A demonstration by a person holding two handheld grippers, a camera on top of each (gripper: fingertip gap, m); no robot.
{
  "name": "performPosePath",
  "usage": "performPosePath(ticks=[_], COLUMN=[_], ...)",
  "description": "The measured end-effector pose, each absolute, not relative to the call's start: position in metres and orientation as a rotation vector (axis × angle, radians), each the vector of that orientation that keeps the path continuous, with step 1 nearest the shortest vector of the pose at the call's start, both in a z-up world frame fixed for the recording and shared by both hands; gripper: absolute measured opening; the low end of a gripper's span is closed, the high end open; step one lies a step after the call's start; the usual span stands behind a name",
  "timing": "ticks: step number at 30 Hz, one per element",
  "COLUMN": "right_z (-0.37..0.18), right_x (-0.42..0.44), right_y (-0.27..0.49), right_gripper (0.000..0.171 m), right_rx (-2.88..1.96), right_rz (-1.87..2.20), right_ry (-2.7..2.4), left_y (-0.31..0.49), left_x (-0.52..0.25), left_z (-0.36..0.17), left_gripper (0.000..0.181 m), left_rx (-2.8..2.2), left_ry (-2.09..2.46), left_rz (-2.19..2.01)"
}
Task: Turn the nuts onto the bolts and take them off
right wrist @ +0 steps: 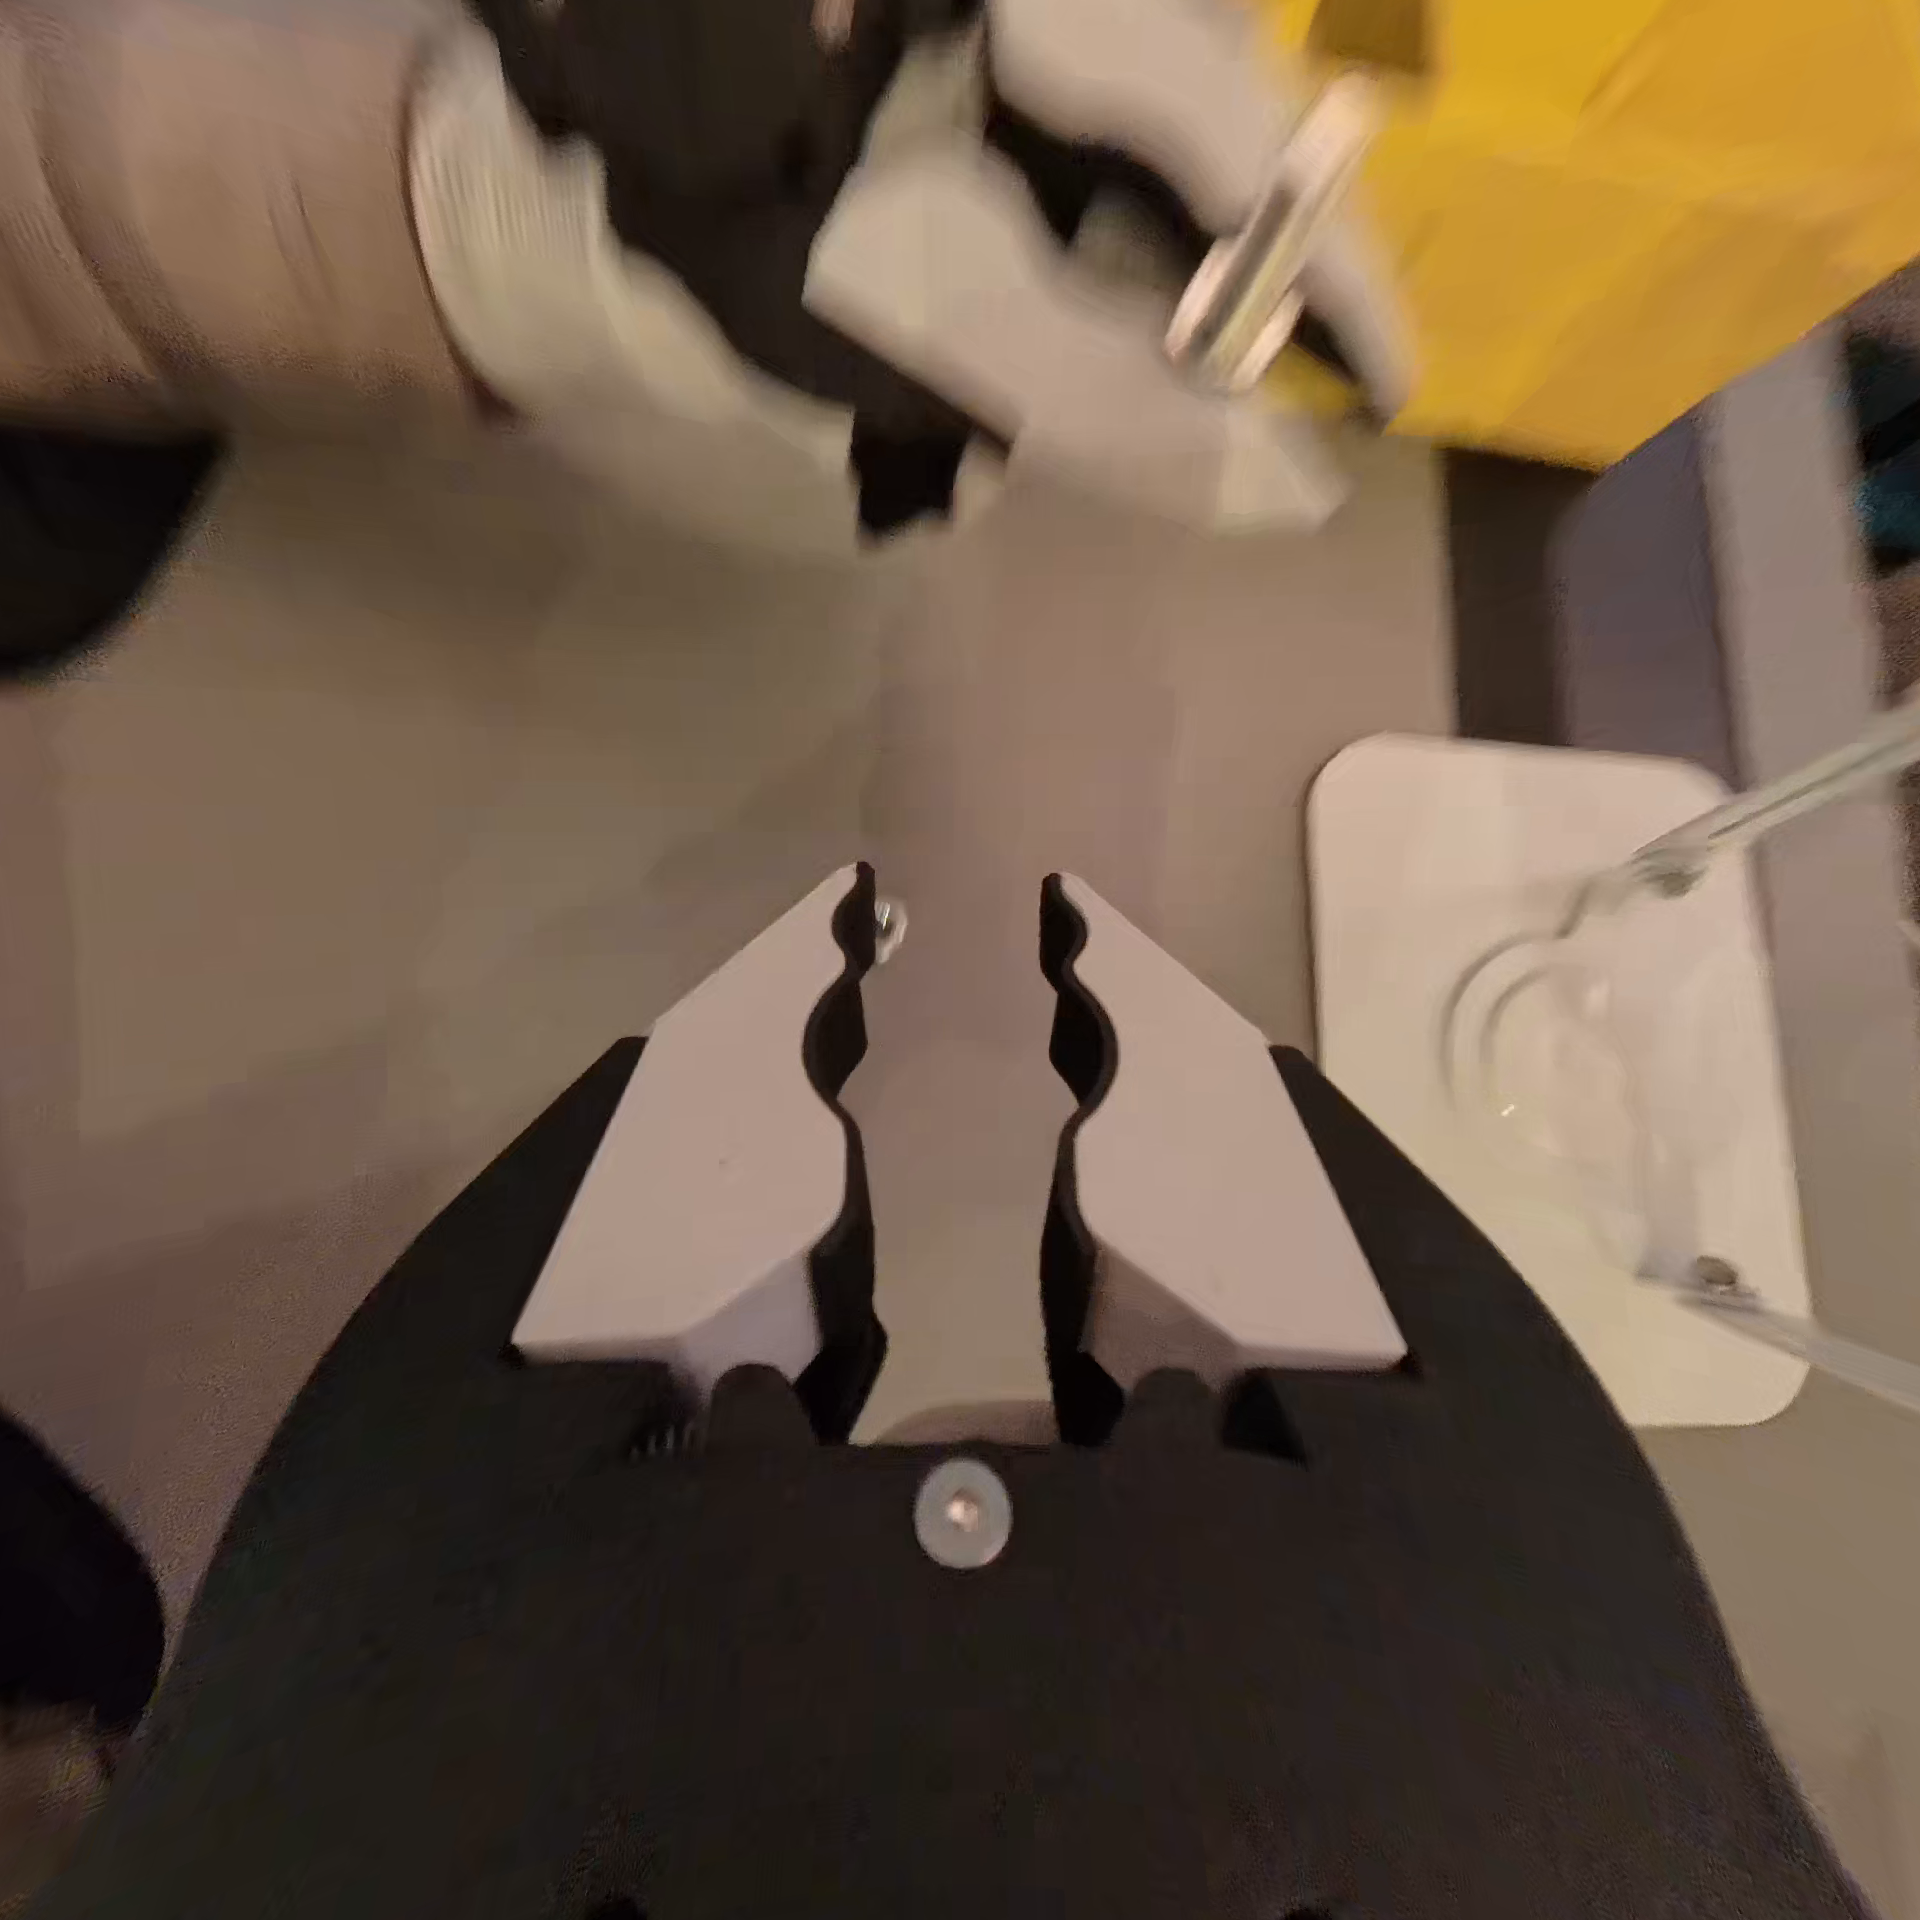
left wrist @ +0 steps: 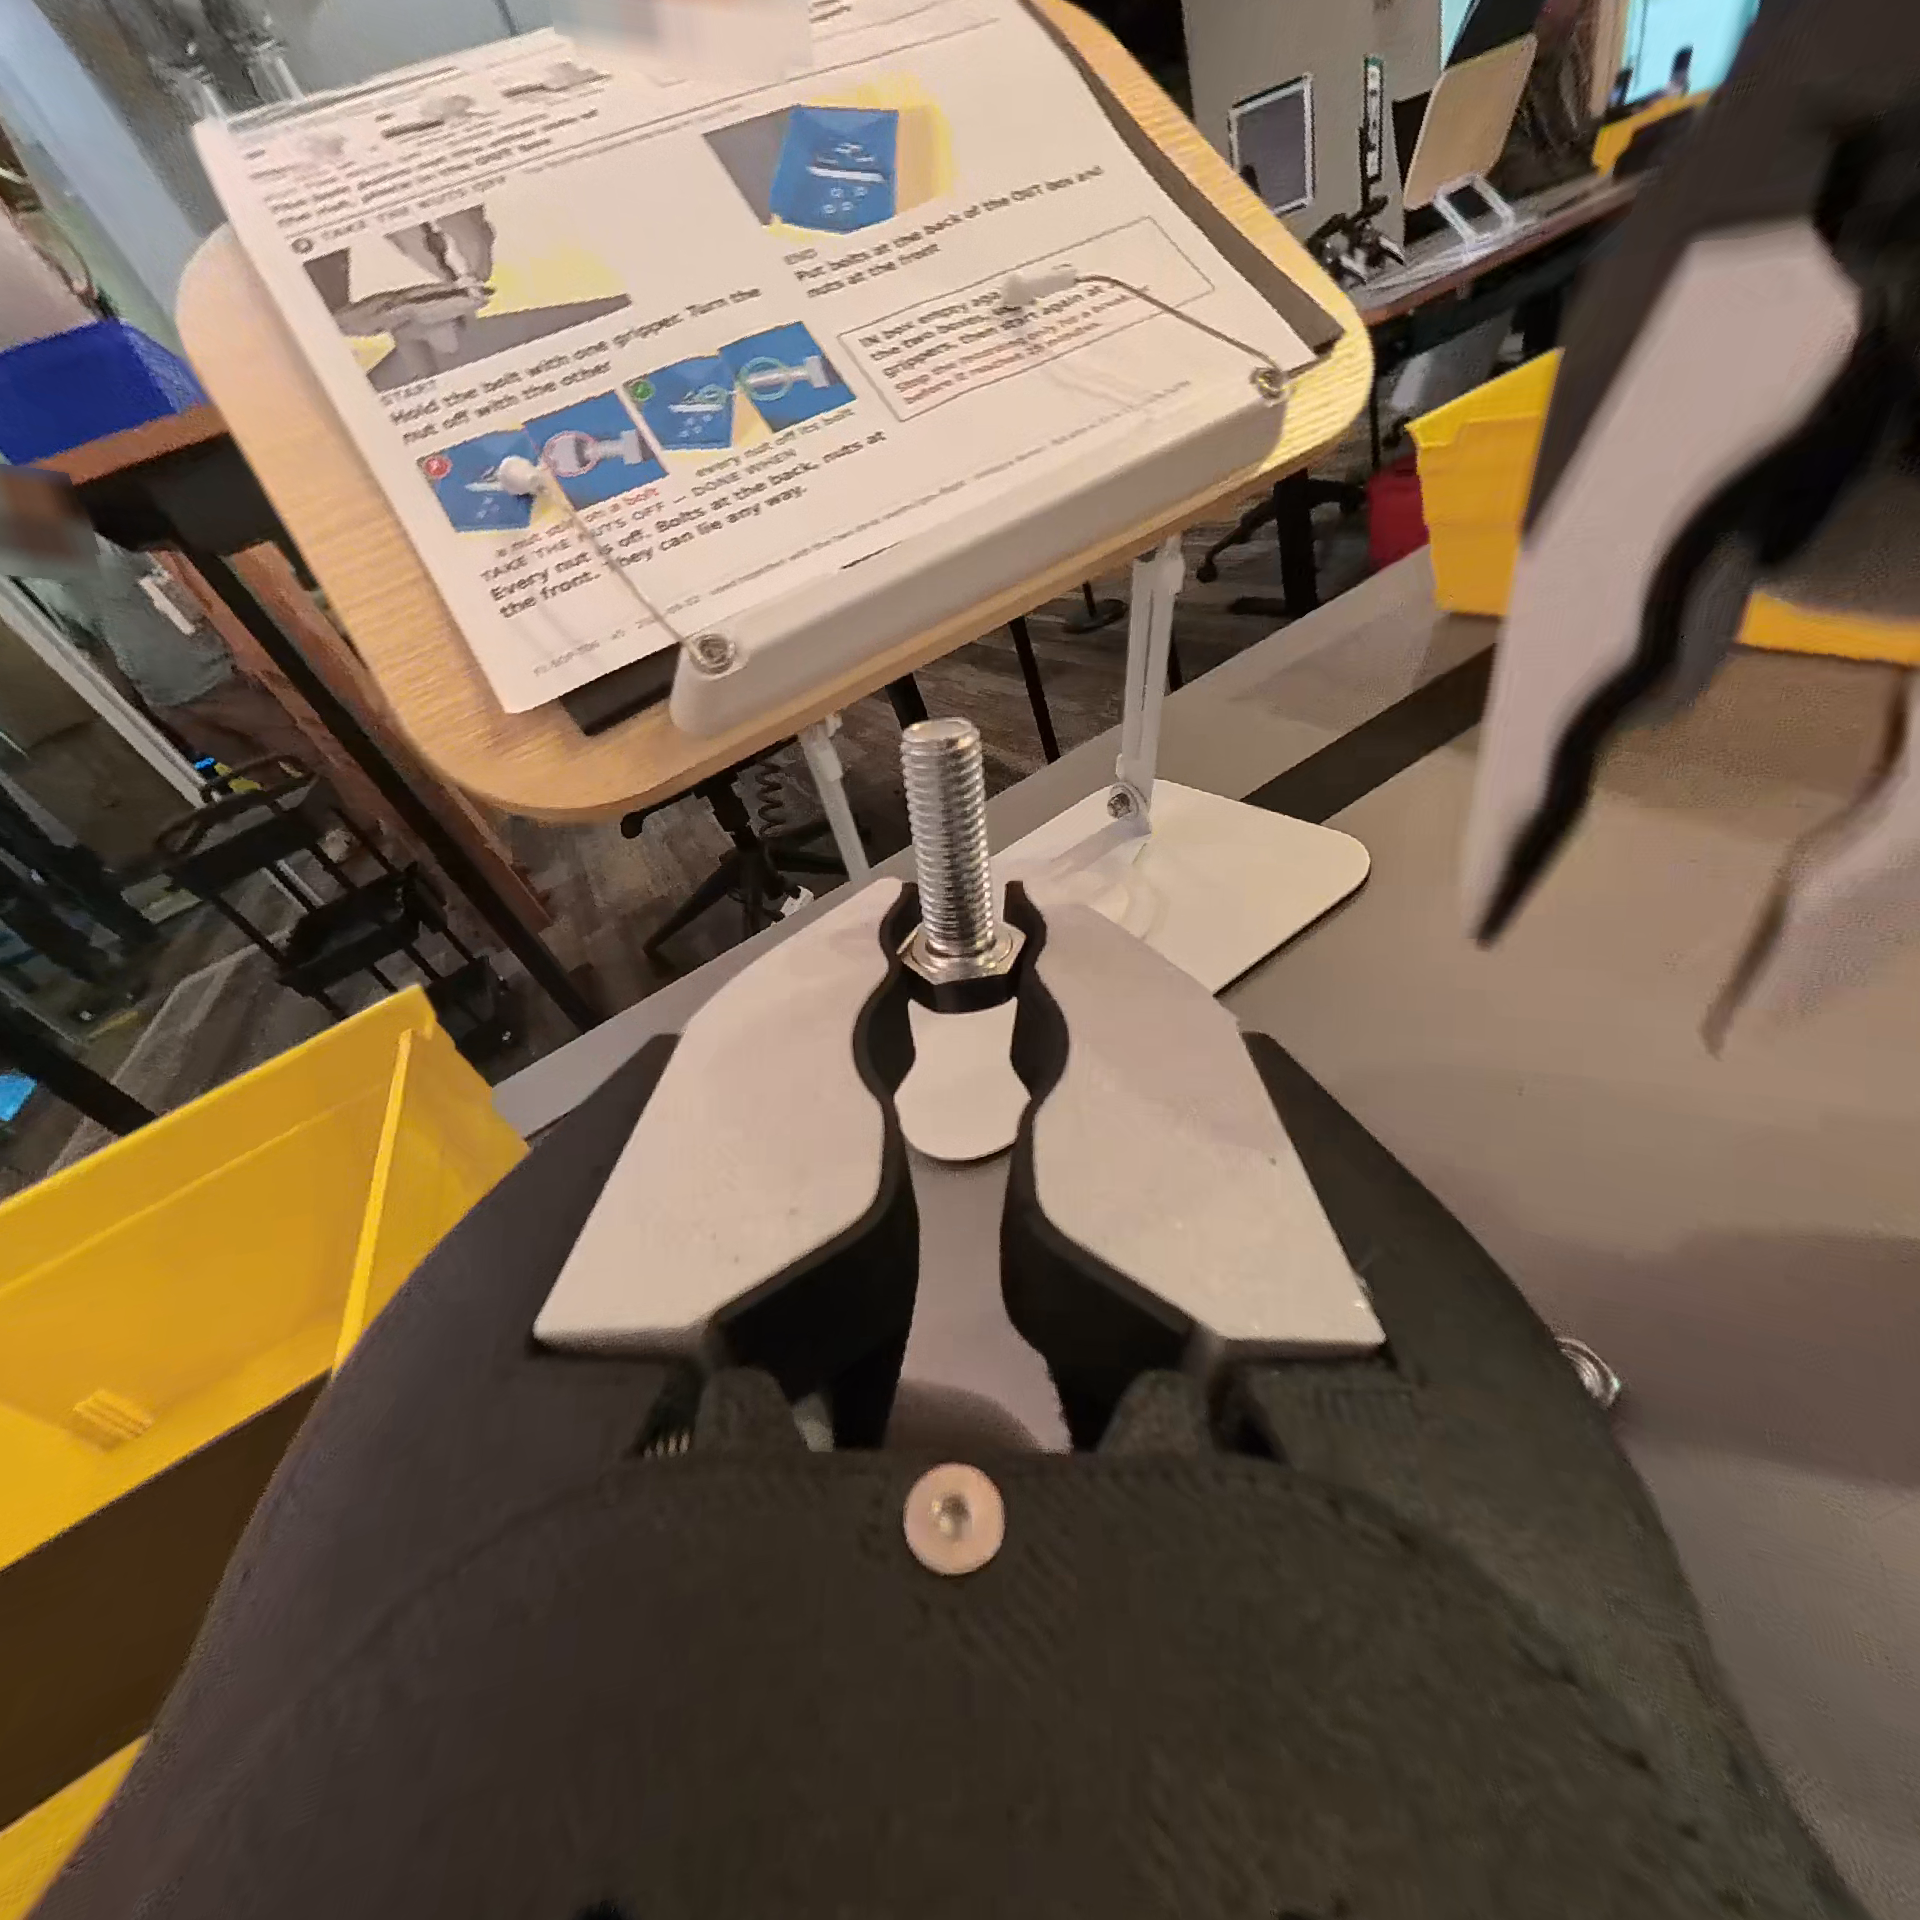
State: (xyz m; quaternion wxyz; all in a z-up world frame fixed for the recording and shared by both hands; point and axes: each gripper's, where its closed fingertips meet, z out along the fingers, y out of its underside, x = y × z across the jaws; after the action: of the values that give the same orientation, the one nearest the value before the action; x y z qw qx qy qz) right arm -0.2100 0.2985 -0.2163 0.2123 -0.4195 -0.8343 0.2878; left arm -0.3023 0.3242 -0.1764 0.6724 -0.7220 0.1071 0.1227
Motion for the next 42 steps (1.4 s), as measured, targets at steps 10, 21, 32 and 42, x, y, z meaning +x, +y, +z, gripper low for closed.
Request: performPosePath(ticks=[10, 21, 32, 42], right_z=[-0.311, -0.318, -0.181, -0.162], right_x=[-0.212, -0.214, -0.221, -0.232], right_y=[0.285, 0.28, 0.292, 0.3], right_gripper=[0.036, 0.015, 0.015, 0.015], right_rx=[-1.143, -1.142, -0.931, -0.888], right_rz=[0.597, 0.658, 0.88, 0.793], right_ry=[-2.639, -2.659, -2.194, -2.084], left_y=[0.323, 0.323, 0.33, 0.334], left_x=[-0.306, -0.303, -0.287, -0.262], left_z=[-0.178, -0.18, -0.2, -0.204], left_gripper=[0.015, 0.015, 0.015, 0.015], left_rx=[-1.635, -1.644, -1.678, -1.638], left_ry=[0.218, 0.235, 0.417, 0.57], left_rz=[0.21, 0.194, 0.361, 0.488])
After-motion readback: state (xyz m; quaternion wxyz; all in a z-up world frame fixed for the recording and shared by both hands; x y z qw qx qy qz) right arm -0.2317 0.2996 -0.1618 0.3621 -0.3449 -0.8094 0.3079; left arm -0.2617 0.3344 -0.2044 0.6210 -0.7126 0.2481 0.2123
